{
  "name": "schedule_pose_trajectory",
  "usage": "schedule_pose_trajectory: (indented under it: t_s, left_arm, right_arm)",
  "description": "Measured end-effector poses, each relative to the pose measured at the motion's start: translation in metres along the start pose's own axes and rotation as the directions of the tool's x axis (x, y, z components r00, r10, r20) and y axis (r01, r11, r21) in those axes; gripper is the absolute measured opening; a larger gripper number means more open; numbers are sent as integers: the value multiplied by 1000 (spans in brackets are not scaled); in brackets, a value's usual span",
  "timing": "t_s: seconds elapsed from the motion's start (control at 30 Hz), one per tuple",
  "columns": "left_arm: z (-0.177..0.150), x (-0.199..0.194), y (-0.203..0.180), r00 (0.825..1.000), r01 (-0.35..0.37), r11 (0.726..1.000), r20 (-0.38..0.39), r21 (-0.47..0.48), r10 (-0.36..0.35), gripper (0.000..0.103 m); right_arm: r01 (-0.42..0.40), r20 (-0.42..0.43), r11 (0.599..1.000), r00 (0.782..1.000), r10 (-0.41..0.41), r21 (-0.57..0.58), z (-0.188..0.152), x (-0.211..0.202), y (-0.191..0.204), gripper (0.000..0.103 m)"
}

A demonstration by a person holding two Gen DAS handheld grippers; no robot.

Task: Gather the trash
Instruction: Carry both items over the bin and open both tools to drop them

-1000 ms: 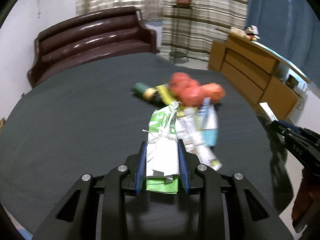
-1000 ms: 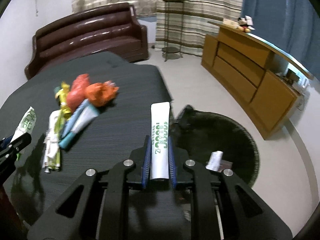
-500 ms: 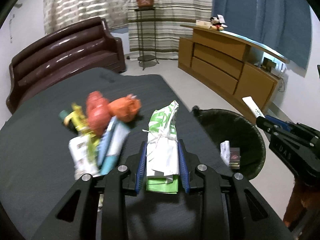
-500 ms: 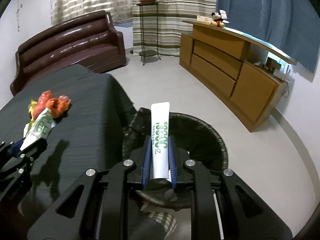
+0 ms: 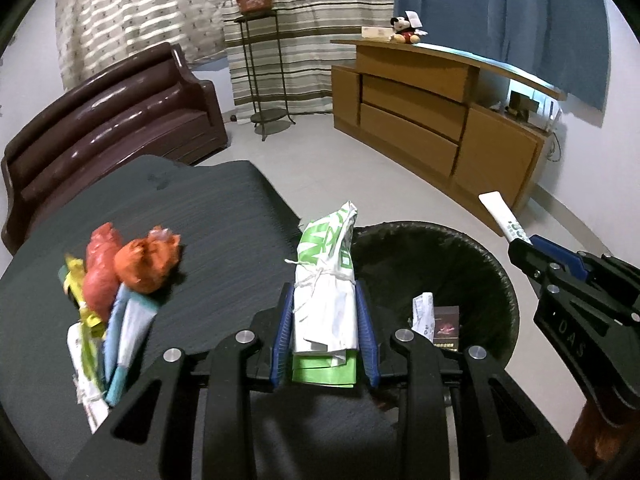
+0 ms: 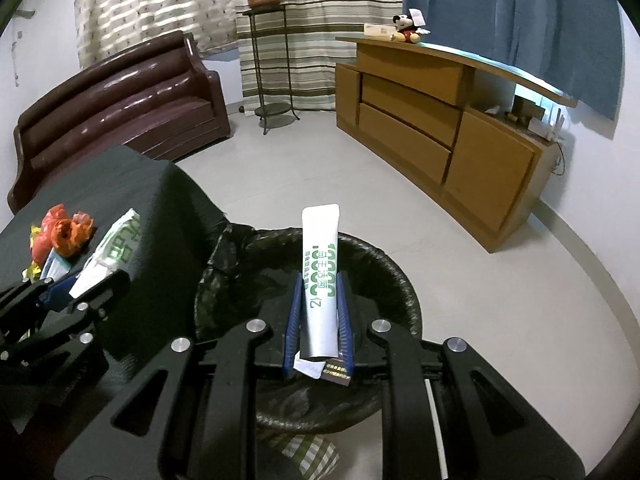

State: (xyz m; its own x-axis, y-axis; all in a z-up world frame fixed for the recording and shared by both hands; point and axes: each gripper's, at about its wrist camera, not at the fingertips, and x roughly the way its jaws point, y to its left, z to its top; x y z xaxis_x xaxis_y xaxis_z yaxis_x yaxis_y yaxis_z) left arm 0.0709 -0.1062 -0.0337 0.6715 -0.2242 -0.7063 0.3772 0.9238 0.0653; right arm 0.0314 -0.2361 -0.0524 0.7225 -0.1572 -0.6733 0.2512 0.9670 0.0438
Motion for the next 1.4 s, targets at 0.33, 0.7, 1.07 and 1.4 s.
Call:
schedule_pose_trajectory:
  t_s: [0.33, 0.7, 1.07, 1.4]
  left_arm:
    - [6, 12, -17, 1000, -13, 1000, -18, 26, 14, 31]
    - [9, 18, -21, 999, -23, 999, -26, 29, 24, 48]
    - [11, 18, -20, 1000, -21, 1000, -21, 18, 22, 52]
    - [11, 17, -19, 1000, -17, 1000, -20, 9, 18, 52]
  right_arm:
    - [-4, -3, 999, 1000, 4, 47, 2, 11, -20, 18]
    - [-9, -13, 998, 1000, 10, 68, 2, 17, -25, 30]
    - [-3, -12, 998, 1000, 3, 70, 1, 17, -26, 31]
    - [-1, -17, 998, 1000, 2, 69, 1, 17, -27, 32]
